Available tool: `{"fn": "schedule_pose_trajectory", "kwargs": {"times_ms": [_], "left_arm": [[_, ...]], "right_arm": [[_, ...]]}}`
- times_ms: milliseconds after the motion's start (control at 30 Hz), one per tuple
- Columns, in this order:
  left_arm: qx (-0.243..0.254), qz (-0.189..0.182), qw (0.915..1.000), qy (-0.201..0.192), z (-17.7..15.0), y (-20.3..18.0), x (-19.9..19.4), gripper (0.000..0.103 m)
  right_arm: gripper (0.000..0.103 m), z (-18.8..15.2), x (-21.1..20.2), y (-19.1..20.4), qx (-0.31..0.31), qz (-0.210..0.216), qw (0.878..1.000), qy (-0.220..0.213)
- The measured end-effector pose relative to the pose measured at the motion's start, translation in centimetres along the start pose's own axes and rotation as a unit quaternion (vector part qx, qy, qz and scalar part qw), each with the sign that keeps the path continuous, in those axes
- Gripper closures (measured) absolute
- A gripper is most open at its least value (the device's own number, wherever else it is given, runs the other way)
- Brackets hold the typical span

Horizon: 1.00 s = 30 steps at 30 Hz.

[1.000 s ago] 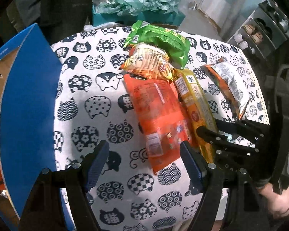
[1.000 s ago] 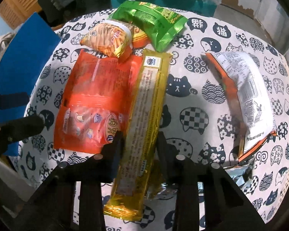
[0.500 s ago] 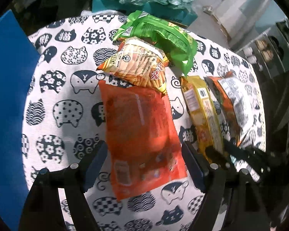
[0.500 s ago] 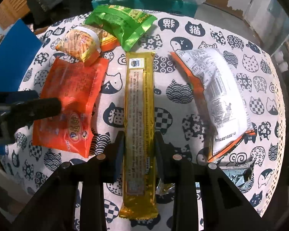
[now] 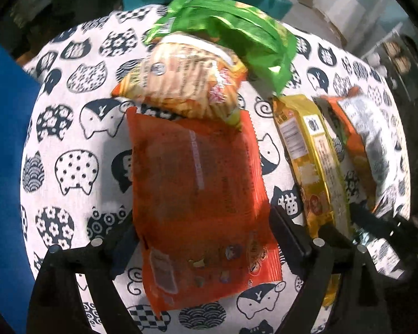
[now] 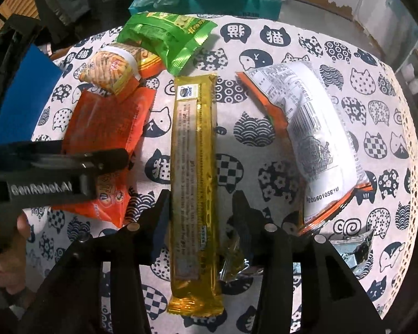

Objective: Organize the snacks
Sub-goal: 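Grasp and lift the orange bag with the left tool while the right tool lifts the yellow stick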

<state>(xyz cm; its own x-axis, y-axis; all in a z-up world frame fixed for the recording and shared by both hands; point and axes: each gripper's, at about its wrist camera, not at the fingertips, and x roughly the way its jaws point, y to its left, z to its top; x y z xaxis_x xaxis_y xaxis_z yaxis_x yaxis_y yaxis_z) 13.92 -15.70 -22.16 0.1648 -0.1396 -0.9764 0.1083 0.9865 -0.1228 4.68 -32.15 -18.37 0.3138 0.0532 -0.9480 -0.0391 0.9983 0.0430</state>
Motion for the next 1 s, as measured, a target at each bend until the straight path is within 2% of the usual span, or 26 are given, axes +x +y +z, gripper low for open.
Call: {"fn": "schedule_pose_trajectory", "kwargs": {"times_ms": [33, 100, 200, 233, 267, 367, 467, 500, 533, 767, 1000], "left_arm": [[0.006, 0.001, 1.0, -0.003, 0.0, -0.3, 0.1, 0.014], [0.019, 0.012, 0.9997, -0.013, -0.2, -0.7, 0.0, 0.023], [0.032, 0.007, 0.9992, -0.022, -0.5, -1.2, -0.4, 0.039], [0.035, 0.005, 0.9991, -0.024, -0.6, -1.2, -0.5, 0.048], [0.039, 0.001, 0.9989, -0.025, -0.7, -1.3, -0.7, 0.051], [0.05, -0.003, 0.9982, -0.032, -1.0, -1.0, -1.3, 0.067], [0.051, -0.02, 0.998, -0.031, -1.2, -0.4, -1.7, 0.071], [0.05, -0.024, 0.998, -0.03, -1.3, -0.1, -1.8, 0.071], [0.049, -0.03, 0.9979, -0.029, -1.7, 0.4, -2.1, 0.072], [0.059, -0.033, 0.9969, -0.04, -2.9, 1.2, -3.7, 0.074], [0.073, -0.033, 0.9953, -0.055, -3.7, 2.0, -6.0, 0.074]], "right_arm": [[0.058, 0.0, 0.0, -0.1, -0.001, 0.0, 1.0, 0.0], [0.058, 0.2, 0.3, 0.1, -0.003, -0.003, 1.0, 0.001], [0.057, 0.3, 0.5, 0.1, -0.007, -0.008, 1.0, 0.001], [0.056, 0.4, 0.6, 0.1, -0.01, -0.01, 1.0, 0.001], [0.055, 0.6, 0.9, 0.3, -0.011, -0.012, 1.0, 0.001], [0.049, 0.9, 1.5, 0.7, -0.011, -0.017, 1.0, -0.002], [0.049, 0.8, 2.2, 1.2, -0.022, -0.019, 1.0, 0.002], [0.056, 0.9, 2.4, 1.5, -0.026, -0.021, 0.999, 0.003], [0.07, 0.8, 2.6, 1.7, -0.031, -0.021, 0.999, 0.004], [0.071, 0.6, 1.6, 2.7, -0.039, -0.031, 0.999, -0.004], [0.071, 0.4, -1.2, 3.0, -0.021, -0.014, 1.0, -0.017]]}}
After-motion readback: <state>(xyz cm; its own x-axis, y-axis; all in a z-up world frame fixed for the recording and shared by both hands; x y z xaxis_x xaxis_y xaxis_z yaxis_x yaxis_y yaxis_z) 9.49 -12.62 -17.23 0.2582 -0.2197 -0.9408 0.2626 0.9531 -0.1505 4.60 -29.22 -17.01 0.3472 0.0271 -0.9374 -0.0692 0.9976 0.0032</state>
